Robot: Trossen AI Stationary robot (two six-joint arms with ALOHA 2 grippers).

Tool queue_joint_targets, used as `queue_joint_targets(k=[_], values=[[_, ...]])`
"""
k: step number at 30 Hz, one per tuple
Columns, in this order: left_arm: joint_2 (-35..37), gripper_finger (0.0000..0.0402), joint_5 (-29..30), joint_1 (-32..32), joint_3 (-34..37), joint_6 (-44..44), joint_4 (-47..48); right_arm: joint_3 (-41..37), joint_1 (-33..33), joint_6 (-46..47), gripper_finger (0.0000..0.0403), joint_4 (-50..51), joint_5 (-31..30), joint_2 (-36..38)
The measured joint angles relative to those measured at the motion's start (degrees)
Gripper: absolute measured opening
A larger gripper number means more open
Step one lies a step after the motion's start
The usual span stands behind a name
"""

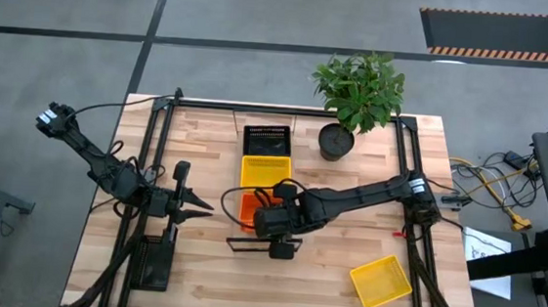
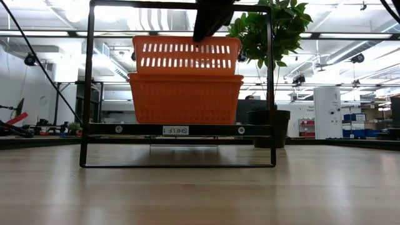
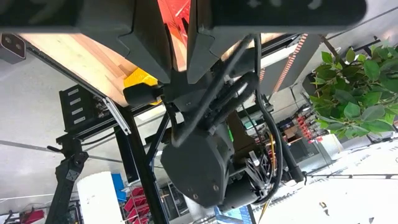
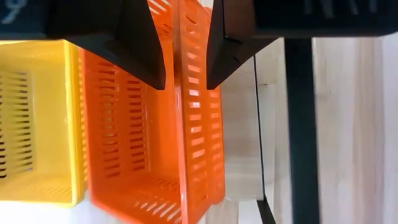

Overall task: Stack baskets on shelf by color
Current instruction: Stack the orange bin on top of the orange bins on the shelf

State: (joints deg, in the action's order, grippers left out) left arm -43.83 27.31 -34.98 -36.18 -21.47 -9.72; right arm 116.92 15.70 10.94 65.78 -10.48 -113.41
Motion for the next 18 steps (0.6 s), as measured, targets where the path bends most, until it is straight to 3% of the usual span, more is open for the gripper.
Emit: queue_joint_targets(k=[6,14,18], values=[[0.0,0.0037,0.0,0.0,0.0,0.0,0.0,3.0,0.0,-1.4,0.0096,-0.1,0.0,0.7],[0.0,0.0037,0.0,0.0,0.0,0.0,0.1,3.5,-0.3,-1.9,0.0019,-0.2,0.0,0.7],[0.0,0.0037,0.0,0.0,0.0,0.0,0.2,3.0,-0.5,-1.6,0.0009,-0.4,0.0,-0.1]])
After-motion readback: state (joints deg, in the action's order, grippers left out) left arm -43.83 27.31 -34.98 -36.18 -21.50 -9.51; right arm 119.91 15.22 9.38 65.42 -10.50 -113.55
